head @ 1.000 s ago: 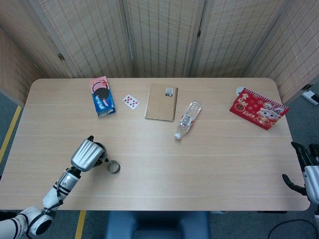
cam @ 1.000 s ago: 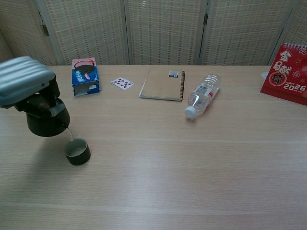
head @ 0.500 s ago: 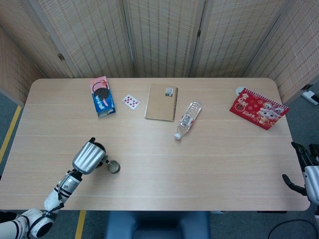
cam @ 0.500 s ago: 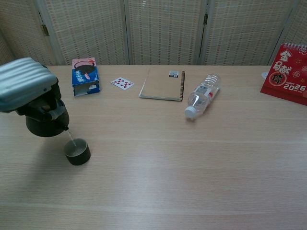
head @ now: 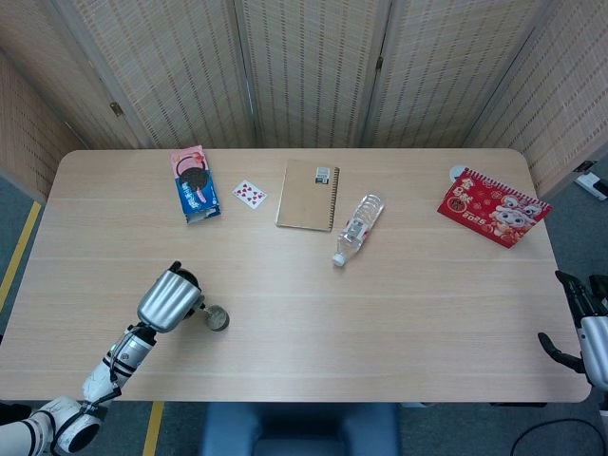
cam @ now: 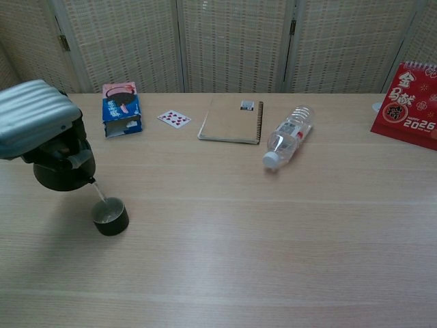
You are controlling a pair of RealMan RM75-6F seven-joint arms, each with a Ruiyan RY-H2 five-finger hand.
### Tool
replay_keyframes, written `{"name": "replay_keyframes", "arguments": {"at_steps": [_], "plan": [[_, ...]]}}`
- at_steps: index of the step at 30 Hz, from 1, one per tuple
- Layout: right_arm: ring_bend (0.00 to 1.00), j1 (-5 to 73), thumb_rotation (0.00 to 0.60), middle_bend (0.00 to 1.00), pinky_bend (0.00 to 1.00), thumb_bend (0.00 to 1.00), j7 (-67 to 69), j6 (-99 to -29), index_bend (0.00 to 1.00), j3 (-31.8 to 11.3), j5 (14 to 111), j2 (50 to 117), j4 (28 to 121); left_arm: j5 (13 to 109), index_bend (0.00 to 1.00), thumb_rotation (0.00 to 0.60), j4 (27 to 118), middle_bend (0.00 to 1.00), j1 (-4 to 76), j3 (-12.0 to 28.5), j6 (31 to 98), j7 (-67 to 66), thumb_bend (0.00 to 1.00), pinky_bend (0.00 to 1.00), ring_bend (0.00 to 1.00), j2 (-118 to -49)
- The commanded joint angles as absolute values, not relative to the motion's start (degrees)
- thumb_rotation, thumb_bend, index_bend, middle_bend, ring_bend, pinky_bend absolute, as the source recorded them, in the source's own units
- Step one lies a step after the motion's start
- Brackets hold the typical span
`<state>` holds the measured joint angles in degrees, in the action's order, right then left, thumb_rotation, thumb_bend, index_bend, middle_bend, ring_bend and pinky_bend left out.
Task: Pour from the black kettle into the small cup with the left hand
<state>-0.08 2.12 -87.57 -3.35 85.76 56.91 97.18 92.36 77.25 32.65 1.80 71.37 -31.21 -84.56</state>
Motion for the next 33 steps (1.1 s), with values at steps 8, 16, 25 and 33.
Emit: {"name": "replay_keyframes", "arguments": {"at_steps": [8, 16, 25, 33], "plan": [[0.27, 0.0, 0.6, 0.16, 0.0, 0.29, 2.2, -87.5, 0.03, -3.3, 85.7, 57.0, 97.1, 92.8, 1.0, 0.545, 76.5, 1.0, 32.5, 1.9, 71.6, -32.1, 0.52, 0.53, 0.93, -84.9], [0.27, 0.0, 0.6, 0.16, 0.0, 0.29, 2.2, -87.5, 0.03, -3.3, 85.7, 57.0, 97.0, 93.0, 1.0, 0.547, 76.5, 1.0, 32.4, 1.9, 71.6, -32.3, 0.52, 0.53, 0.93, -84.9], [0.27, 0.0, 0.6, 0.16, 0.0, 0.29, 2.2, -87.5, 0.03, -3.4, 85.8, 57.0, 97.0, 92.9, 1.0, 0.547, 76.7, 1.0, 32.3, 2.0, 71.5, -32.7, 0.52, 0.53, 0.93, -84.9], [0.27, 0.0, 0.6, 0.16, 0.0, 0.29, 2.0, -87.6, 0.03, -3.3, 85.8, 56.9, 97.2, 93.0, 1.0, 0.547, 76.5, 1.0, 32.2, 2.0, 71.4, -33.0, 0.52, 0.53, 0.93, -85.0]]}}
